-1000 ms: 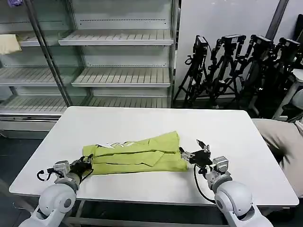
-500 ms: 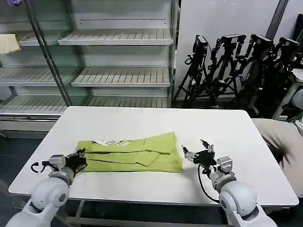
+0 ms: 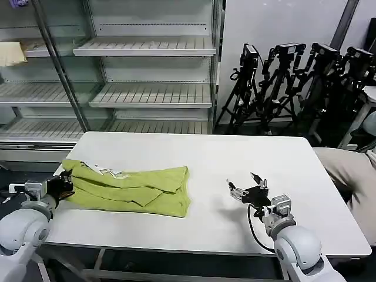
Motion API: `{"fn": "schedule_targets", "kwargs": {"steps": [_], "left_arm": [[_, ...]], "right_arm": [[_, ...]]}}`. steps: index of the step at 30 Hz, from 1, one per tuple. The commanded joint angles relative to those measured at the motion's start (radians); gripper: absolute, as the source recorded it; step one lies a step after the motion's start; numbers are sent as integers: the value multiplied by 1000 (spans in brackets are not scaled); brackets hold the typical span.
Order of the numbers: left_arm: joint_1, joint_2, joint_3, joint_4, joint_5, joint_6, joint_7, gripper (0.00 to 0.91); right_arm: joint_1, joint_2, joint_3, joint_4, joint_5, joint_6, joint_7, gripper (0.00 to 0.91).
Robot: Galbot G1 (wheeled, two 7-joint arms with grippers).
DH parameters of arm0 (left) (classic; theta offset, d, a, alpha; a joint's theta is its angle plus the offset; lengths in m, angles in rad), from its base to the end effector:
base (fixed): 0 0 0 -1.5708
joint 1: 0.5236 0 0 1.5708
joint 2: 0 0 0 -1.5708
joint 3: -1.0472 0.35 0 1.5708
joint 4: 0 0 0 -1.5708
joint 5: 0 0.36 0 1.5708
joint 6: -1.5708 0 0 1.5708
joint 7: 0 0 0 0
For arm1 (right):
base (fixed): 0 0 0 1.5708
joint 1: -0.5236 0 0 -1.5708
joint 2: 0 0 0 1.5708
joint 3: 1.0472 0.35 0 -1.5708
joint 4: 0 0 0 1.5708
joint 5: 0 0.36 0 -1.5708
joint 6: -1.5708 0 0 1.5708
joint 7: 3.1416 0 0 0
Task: Fold and organize the clothes.
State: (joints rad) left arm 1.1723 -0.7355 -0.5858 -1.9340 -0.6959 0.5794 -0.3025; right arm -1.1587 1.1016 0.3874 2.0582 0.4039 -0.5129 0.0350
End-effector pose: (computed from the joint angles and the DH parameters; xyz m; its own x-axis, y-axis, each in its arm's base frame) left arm 0.3166 0.1787 -0.1744 -0.9274 -0.1686 0.3339 -0.0797 0.9612 0.2641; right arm 0.2930 -0.0435 -0.2153 -0.9351 -0.2602 0.2405 -0.2829 0.9570 -0.0646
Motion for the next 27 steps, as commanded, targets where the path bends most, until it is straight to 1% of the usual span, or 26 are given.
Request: {"fn": "schedule_targets", "kwargs": {"steps": [1, 3, 4, 5, 8, 10, 19, 27], "left_arm": [[-56, -65, 152, -165, -19, -1, -10, 10], [-87, -114, 227, -193, -73, 0, -60, 10], [-95, -125, 262, -211, -71, 0, -57, 10], [-105, -155, 304, -229, -64, 0, -57, 10], [-121, -195, 374, -232, -41, 0, -49, 10], [-116, -206, 397, -232, -21, 0, -41, 10], [-236, -257, 483, -137, 0, -1, -29, 10], [-256, -267, 511, -93, 32, -1, -14, 10]], "right_arm": [[-10, -21, 30, 13, 2, 1, -1, 907], [-18, -30, 46, 23, 3, 2, -2, 907], [-22, -33, 54, 26, 3, 3, -3, 907], [-28, -38, 65, 29, 3, 4, -3, 907], [-24, -53, 73, 23, 13, 3, -3, 907], [-38, -55, 85, 36, 11, 2, -2, 907], [-52, -60, 136, 36, 14, 4, -3, 907], [-58, -65, 160, 31, 22, 9, -7, 907]]}}
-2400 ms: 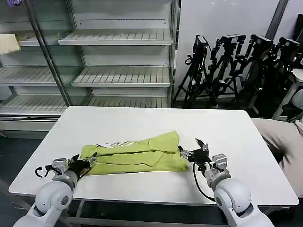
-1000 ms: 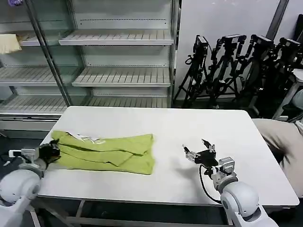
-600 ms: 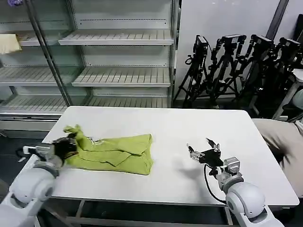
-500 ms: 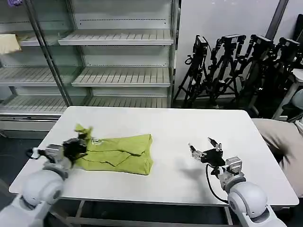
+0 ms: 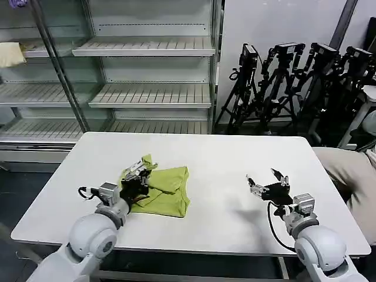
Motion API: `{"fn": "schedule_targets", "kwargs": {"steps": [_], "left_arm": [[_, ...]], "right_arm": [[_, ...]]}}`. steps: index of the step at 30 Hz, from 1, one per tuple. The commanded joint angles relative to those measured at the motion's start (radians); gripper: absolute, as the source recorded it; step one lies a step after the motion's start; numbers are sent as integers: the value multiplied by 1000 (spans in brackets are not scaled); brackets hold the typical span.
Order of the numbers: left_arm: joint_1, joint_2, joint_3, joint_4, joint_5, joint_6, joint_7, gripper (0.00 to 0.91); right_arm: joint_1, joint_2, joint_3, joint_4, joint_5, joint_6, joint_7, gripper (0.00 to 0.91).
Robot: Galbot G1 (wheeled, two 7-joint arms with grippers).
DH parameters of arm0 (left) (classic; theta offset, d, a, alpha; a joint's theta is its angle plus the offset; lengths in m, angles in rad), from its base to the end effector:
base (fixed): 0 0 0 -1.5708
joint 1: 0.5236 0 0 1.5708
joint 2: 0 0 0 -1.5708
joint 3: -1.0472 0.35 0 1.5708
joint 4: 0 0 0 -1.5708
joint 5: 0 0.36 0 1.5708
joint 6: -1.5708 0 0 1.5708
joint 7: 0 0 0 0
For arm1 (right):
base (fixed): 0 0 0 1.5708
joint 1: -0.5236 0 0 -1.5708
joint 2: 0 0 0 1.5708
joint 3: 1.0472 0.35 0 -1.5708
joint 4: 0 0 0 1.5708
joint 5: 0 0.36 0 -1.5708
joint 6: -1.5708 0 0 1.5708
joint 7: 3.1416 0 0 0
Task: Fold and organize the clothes.
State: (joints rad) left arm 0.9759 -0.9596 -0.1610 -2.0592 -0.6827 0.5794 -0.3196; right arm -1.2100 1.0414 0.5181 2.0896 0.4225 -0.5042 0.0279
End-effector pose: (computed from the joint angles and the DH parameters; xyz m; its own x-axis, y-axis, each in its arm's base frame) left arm 0.3117 0.0116 -0.1913 -0.9144 0.2593 0.3108 0.2848 0.9578 0.0390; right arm 0.2844 -0.0851 -0.1976 -0.9614 -0.1746 0.2127 -0.2036 0.9713 -0.1229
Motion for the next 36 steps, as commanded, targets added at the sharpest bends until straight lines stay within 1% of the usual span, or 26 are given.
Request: {"fn": "schedule_targets", "kwargs": {"steps": [1, 11, 17, 18, 19, 24, 26, 31, 33, 35, 36], "left_arm": [[-64, -47, 89, 36, 19, -1, 2, 10], [-91, -79, 121, 47, 2, 0, 5, 10], [-101, -87, 124, 93, 6, 0, 3, 20], [-101, -86, 125, 98, 6, 0, 1, 383], [-101, -85, 125, 99, 6, 0, 2, 907], [-97, -91, 111, 35, -54, -8, 35, 907], [-104, -97, 112, 14, -65, -48, 40, 907], [-128, -101, 69, 10, -73, -90, 43, 907], [-124, -90, 39, 1, -72, -100, 42, 907], [-108, -61, -12, -4, -63, -103, 41, 907], [-97, -47, -12, -5, -59, -101, 39, 907]], "right_arm": [[-6, -3, 28, -1, 3, 1, 0, 907], [-3, -4, 30, -13, 3, 7, -3, 907], [-5, 5, 27, -9, 3, 7, -1, 907], [-5, 6, 27, -8, 3, 8, -2, 907], [-4, 6, 26, -8, 3, 7, -2, 907], [-6, 11, 23, -9, 1, 6, -1, 907], [-6, 12, 20, -9, 1, 5, -1, 907], [-3, 14, 14, -4, 0, 2, 1, 907], [-3, 16, 7, -2, -1, 1, 1, 907], [-3, 19, 0, -2, -6, 2, 1, 907], [-3, 20, -2, -2, -7, 2, 1, 907]]}}
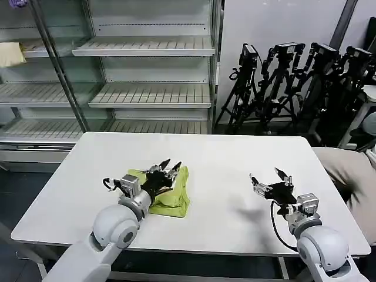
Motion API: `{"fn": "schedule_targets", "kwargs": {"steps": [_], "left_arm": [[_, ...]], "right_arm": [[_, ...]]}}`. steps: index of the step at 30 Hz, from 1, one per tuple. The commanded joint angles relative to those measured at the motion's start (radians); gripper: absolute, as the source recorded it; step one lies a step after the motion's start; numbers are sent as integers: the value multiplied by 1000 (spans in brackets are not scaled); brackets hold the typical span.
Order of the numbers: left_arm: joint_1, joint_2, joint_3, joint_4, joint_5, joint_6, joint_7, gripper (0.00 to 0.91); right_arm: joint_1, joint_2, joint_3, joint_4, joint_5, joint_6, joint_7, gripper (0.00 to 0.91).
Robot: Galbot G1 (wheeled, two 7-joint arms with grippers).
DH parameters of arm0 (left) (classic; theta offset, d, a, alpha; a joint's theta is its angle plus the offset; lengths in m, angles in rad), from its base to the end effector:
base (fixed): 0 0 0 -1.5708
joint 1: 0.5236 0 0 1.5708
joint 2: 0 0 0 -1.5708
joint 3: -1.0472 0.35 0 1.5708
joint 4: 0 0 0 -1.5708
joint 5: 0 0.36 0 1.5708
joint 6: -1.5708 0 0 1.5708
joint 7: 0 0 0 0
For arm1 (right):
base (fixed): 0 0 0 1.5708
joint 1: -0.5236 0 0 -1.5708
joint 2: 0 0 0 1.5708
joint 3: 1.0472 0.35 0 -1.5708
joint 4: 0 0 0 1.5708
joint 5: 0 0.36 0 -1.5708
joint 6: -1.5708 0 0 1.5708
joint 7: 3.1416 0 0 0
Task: Fold and organize the clothes.
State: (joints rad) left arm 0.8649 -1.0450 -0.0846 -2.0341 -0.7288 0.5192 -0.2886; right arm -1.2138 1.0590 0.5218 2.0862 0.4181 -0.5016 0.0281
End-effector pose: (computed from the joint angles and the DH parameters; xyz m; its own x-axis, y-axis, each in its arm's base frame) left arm 0.3288 -0.0235 -0.1756 -0.9005 0.3872 0.1977 0.3796 0.9220 -0.0765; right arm 0.2839 -0.0840 -0.2006 -0.9626 -0.1688 0.2117 -0.1951 0.9746 -0.1100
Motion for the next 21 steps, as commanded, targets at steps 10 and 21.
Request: {"fn": "schedule_targets", "kwargs": {"steps": [10, 21], "left_arm": [[274, 76, -265, 44, 50, 58, -52, 907], [272, 28, -263, 89, -23, 58, -110, 907]], "right_arm": [[20, 10, -29, 10, -2, 1, 0, 907], [17, -37, 32, 102, 22, 1, -11, 907]]}}
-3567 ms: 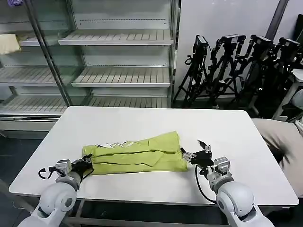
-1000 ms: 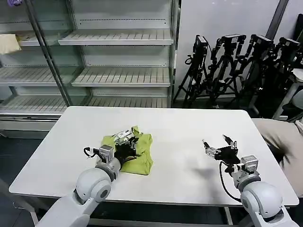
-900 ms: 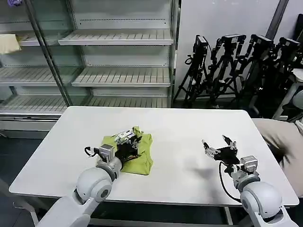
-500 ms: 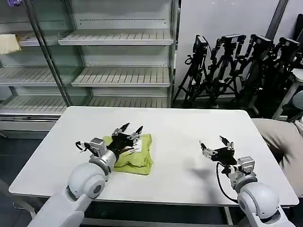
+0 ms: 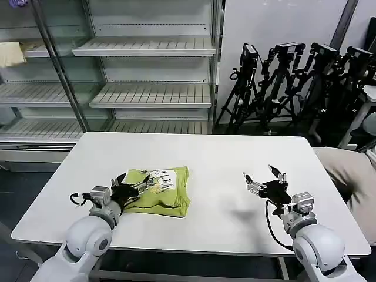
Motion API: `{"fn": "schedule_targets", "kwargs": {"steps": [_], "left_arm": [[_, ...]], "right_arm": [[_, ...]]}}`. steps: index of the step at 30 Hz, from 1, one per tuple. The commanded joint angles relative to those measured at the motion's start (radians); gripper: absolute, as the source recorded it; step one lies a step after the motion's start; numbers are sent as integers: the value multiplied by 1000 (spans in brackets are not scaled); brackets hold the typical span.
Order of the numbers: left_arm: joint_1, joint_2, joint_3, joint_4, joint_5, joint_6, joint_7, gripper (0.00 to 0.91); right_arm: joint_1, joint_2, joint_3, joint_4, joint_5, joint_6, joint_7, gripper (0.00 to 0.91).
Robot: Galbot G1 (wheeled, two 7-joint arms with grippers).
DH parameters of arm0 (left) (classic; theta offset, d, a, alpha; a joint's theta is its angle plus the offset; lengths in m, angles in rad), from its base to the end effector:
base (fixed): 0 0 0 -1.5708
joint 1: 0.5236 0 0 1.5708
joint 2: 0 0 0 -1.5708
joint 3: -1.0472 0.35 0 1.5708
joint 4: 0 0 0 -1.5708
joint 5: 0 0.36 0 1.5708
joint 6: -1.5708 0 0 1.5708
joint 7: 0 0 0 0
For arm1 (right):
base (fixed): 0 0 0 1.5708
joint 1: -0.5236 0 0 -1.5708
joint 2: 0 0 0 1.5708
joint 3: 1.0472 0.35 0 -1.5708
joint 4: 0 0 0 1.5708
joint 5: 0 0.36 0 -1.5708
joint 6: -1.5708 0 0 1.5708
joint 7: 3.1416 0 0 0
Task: Fold and organize the clothes.
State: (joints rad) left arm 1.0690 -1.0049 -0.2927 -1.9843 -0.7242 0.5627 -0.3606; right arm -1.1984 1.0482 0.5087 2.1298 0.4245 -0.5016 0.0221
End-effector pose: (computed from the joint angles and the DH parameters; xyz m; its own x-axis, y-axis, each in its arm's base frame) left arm 0.3162 0.0464 -0.2207 -0.9200 0.1139 0.3750 0.1095 0.9934 -0.0330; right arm 0.2806 -0.0755 -0.1845 -0.9631 -0.2096 0.1687 -0.2308 0.9659 -0.1177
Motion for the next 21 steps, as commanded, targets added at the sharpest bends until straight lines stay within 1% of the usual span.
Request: {"fn": "schedule_targets", "kwargs": {"steps": [1, 6, 15, 16, 17, 21], "left_arm": [[64, -15, -58, 45, -26, 15, -38, 907], [50, -20, -62, 75, -23, 14, -34, 907], [41, -47, -38, 80, -34, 13, -22, 907], [41, -50, -36, 83, -34, 13, -23, 725], [40, -52, -32, 86, -36, 13, -22, 30], [35, -63, -19, 88, -38, 13, -22, 30]], "right_arm": [[5, -33, 51, 64, 21, 1, -5, 907], [6, -51, 64, 66, 30, 2, -9, 907], [-2, -44, 70, 67, 28, 5, -7, 907], [-2, -45, 70, 67, 28, 5, -7, 907], [-3, -47, 72, 68, 28, 5, -7, 907], [-8, -49, 82, 71, 29, 5, -5, 907]]}}
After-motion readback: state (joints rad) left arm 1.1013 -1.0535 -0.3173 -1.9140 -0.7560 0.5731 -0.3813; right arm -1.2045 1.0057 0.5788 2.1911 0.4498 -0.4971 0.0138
